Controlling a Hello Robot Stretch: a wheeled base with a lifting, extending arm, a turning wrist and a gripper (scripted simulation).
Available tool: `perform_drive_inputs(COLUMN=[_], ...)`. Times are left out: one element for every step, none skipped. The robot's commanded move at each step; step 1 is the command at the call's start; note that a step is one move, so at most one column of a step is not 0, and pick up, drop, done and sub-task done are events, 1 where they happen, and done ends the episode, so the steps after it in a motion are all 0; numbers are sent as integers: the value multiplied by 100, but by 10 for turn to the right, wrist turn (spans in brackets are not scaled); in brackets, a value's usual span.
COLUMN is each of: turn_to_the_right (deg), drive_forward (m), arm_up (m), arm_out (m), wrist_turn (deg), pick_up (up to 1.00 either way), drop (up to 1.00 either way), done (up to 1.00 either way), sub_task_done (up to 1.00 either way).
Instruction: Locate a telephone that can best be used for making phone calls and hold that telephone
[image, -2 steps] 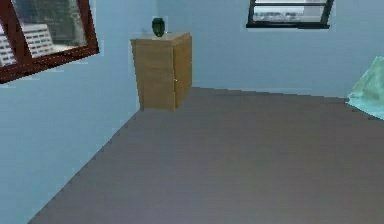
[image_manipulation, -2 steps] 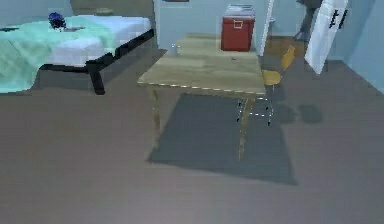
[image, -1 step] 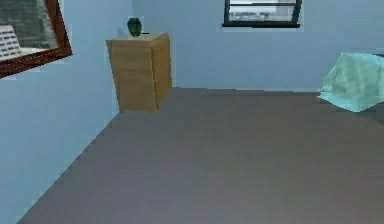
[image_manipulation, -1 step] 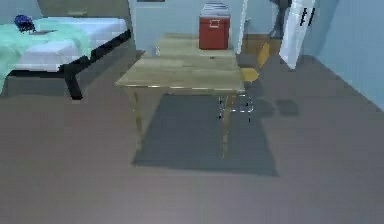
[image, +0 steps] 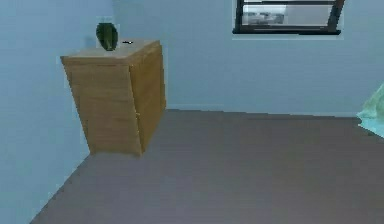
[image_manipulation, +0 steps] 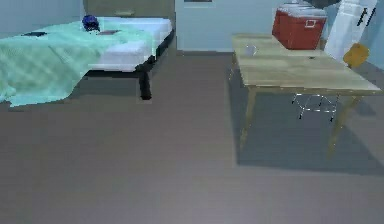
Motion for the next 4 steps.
perform_drive_inputs(turn_to_the_right=[0,30,0,-450], drive_forward=[100,0,100,0], arm_up=[0,0,0,0], arm_out=[0,0,0,0], wrist_turn=[0,0,0,0], pick_up=[0,0,0,0], drop=[0,0,0,0], done=[0,0,0,0], sub_task_done=[0,0,0,0])
